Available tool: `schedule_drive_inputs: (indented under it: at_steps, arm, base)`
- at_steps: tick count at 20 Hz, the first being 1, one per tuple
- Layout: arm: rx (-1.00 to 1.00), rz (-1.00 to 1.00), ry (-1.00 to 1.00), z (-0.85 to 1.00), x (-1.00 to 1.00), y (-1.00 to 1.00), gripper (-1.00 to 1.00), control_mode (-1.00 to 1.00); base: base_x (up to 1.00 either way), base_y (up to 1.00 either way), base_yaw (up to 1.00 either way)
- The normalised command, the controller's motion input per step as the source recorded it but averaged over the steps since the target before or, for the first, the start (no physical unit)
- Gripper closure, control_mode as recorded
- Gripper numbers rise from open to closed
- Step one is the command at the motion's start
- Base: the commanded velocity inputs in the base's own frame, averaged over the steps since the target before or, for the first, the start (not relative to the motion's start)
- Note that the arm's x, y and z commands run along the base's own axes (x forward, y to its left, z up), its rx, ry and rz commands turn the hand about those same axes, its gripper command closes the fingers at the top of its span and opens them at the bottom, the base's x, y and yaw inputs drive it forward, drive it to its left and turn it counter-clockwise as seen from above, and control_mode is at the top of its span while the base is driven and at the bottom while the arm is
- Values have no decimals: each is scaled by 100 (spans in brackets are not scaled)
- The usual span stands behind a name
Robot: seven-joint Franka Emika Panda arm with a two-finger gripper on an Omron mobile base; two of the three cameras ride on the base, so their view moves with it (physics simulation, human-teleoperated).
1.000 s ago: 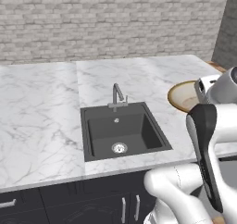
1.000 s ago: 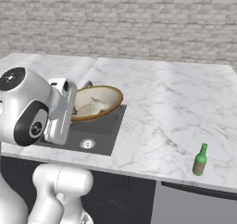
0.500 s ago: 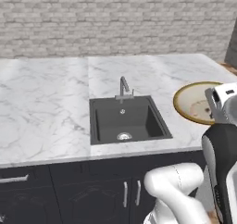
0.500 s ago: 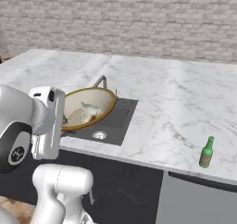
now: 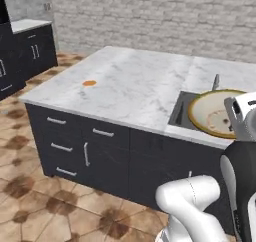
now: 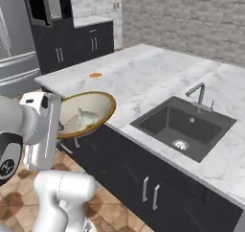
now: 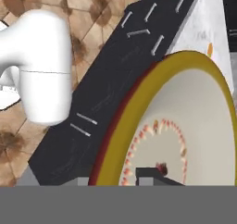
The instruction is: Pick the garlic from the sink and place it in the bowl. Then pick the bowl and place it in the microwave. Then close the microwave door and press the start button.
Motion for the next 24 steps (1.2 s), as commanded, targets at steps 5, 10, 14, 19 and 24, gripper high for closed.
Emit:
schedule_drive_inputs:
  at_steps: [5, 10, 14, 19, 24]
  arm:
    - [0, 0, 0, 0, 0, 0, 100, 100]
    - [0, 0, 0, 0, 0, 0, 100, 100]
    - [0, 0, 0, 0, 0, 0, 100, 100]
    - [0, 0, 0, 0, 0, 0, 100, 100]
    - [0, 0, 0, 0, 0, 0, 100, 100]
  base:
    - [20, 45, 76]
    - [83, 8, 72]
    - [100, 0, 75]
    - [100, 0, 62]
    - [100, -7, 38]
